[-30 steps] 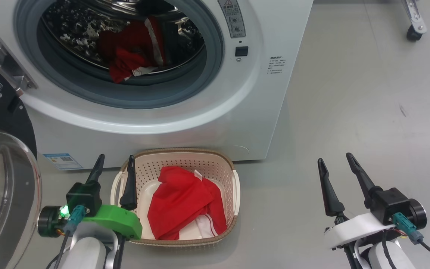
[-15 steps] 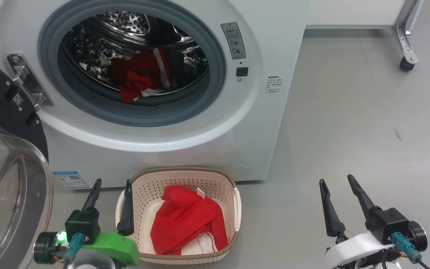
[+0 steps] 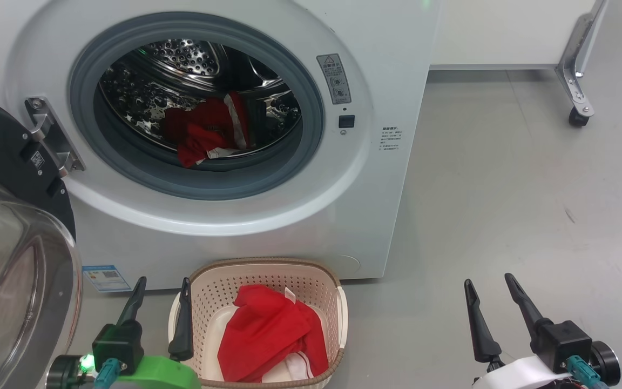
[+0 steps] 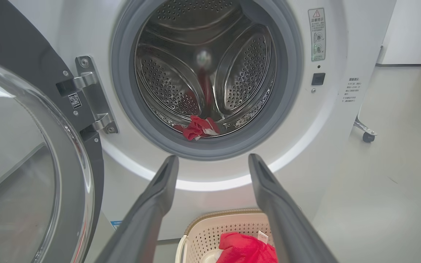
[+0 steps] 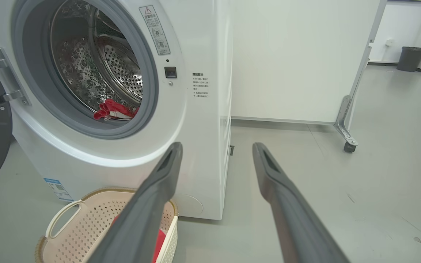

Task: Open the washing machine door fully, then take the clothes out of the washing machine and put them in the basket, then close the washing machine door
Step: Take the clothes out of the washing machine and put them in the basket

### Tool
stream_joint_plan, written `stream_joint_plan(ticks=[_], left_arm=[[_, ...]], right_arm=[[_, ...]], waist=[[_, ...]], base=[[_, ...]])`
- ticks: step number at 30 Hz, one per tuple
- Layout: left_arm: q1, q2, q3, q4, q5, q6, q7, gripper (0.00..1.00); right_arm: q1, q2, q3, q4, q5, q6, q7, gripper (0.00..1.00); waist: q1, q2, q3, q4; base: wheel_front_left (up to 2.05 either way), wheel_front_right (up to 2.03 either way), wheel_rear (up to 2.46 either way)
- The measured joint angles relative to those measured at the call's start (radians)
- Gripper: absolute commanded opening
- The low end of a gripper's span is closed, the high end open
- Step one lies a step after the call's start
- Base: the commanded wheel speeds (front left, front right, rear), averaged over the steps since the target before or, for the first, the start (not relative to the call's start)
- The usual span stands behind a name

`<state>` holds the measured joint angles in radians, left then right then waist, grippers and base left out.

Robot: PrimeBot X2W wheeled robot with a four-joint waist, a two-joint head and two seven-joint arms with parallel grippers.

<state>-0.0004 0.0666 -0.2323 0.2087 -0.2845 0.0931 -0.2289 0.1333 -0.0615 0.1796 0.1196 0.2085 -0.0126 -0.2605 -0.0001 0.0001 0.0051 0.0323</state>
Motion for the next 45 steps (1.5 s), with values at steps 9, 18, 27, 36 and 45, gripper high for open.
stream_joint_plan(ticks=[9, 18, 27, 36, 45], left_arm=[[0.028, 0.003, 0.0, -0.049, 0.003, 0.005, 0.023, 1.0], [0.046, 0.006, 0.0, -0.092, 0.005, 0.008, 0.043, 1.0], [0.047, 0.006, -0.001, -0.127, 0.013, 0.01, 0.061, 1.0], [0.041, 0.004, -0.024, -0.134, -0.012, -0.003, 0.096, 1.0], [-0.081, -0.005, -0.045, -0.055, -0.068, -0.051, 0.176, 1.0]], right_arm=[[0.003, 0.001, 0.001, -0.016, 0.0, -0.001, 0.0, 1.0], [0.009, 0.001, 0.002, -0.025, 0.0, -0.009, 0.0, 1.0], [0.018, -0.002, 0.002, -0.049, 0.0, -0.009, 0.002, 1.0], [0.014, -0.008, 0.007, -0.085, -0.001, -0.009, 0.019, 1.0], [-0.044, -0.018, 0.021, -0.137, -0.018, -0.006, 0.028, 1.0]], waist=[[0.0, 0.0, 0.003, -0.005], [0.0, 0.0, 0.011, -0.007], [0.0, 0.0, 0.037, -0.002], [0.0, 0.0, 0.088, -0.002], [0.0, 0.0, 0.198, -0.012]], base=[[0.0, 0.0, 0.0], [0.0, 0.0, 0.0], [0.0, 0.0, 0.0], [0.0, 0.0, 0.0], [0.0, 0.0, 0.0]])
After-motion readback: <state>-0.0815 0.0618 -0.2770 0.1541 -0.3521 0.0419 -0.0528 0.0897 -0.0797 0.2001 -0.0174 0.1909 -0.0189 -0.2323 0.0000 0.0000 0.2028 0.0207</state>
